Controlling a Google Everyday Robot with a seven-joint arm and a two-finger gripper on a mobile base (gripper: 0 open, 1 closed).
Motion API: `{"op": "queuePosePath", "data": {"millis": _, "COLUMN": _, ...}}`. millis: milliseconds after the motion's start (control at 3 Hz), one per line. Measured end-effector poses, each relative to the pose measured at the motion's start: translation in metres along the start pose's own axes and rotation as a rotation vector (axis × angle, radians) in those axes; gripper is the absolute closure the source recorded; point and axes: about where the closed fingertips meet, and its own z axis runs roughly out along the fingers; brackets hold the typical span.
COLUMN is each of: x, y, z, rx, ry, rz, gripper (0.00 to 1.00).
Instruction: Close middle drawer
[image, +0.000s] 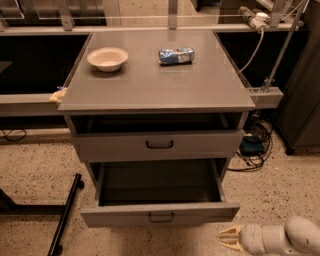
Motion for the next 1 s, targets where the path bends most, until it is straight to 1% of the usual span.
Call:
{"op": "queuePosePath", "data": {"millis": 333, "x": -0.029, "y": -0.019, "z": 0.010, "rx": 0.089, "ry": -0.067, "rz": -0.182, "gripper": 1.00}}
{"op": "queuePosePath", "data": {"millis": 667, "x": -0.044, "y": -0.038, "z": 0.021, "rx": 0.148, "ry": -0.087, "rz": -0.293, "gripper": 1.00}}
{"op": "queuePosePath", "data": {"millis": 1000, "x": -0.044, "y": -0.061, "z": 0.032, "rx": 0.185, "ry": -0.083, "rz": -0.333, "gripper": 1.00}}
